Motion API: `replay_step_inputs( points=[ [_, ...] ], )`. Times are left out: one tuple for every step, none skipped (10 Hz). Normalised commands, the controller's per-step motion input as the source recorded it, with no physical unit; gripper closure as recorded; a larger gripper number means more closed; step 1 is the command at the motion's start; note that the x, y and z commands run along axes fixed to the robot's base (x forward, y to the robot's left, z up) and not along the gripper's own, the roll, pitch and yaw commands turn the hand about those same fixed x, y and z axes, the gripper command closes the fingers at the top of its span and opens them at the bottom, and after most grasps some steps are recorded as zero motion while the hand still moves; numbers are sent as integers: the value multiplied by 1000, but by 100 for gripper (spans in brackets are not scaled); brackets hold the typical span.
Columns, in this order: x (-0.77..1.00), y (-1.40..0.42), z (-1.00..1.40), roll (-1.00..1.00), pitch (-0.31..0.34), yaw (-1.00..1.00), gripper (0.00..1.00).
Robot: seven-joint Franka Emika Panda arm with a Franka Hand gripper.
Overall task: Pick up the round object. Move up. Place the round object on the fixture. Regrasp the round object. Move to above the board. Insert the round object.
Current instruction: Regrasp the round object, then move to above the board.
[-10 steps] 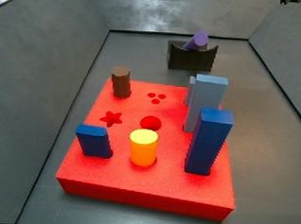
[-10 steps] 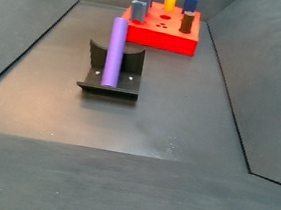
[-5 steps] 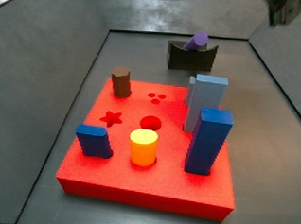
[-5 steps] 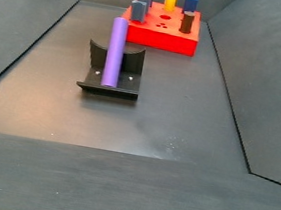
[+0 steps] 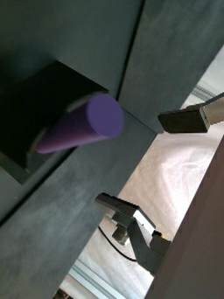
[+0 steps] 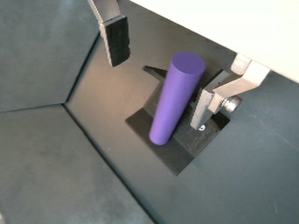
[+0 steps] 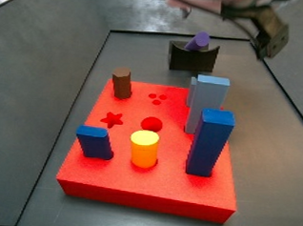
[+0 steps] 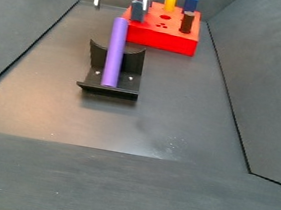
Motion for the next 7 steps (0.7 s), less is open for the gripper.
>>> replay_step_inputs(
  points=[
    [73, 27, -1000, 54, -73, -39, 0],
    [66, 21, -824, 53, -54, -43, 0],
    [62, 13, -653, 58, -38, -41, 0],
    [61, 6, -491, 57, -22, -36, 0],
    [66, 2, -276, 59, -1, -24, 0],
    [0, 0, 0, 0, 0, 0, 100],
    [35, 87, 1000, 39, 33, 238, 100]
  ],
)
